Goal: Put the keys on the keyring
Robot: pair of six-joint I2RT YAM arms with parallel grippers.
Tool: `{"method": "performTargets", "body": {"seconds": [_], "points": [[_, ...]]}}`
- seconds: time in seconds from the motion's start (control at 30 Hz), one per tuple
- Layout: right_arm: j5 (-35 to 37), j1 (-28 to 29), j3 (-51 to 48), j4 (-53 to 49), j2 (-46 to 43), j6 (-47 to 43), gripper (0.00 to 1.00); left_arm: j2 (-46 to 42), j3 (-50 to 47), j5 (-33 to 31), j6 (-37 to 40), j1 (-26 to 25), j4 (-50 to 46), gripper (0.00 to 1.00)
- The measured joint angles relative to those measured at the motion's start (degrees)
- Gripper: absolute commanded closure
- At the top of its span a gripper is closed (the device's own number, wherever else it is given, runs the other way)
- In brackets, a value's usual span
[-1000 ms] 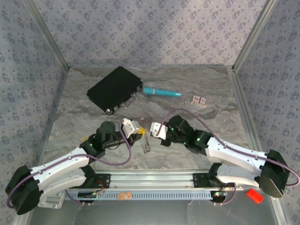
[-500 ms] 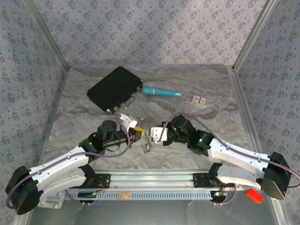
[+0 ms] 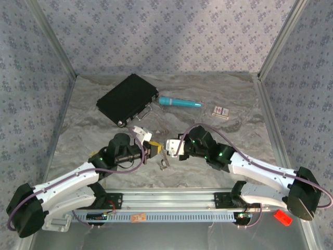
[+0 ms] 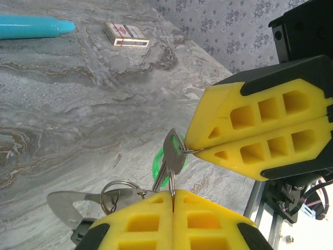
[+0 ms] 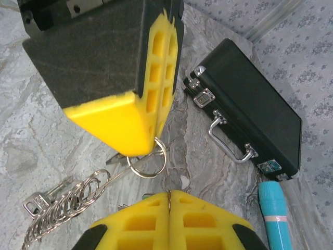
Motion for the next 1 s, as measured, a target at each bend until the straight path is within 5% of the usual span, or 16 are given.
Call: {"method": "performTargets", "body": {"seconds": [1.0], "points": [[-1.7,0.31,0.59,0.81,2.82,1.33,1.0,0.76,0.0,0.33,0.0,0.0,0.44,1.0]]}}
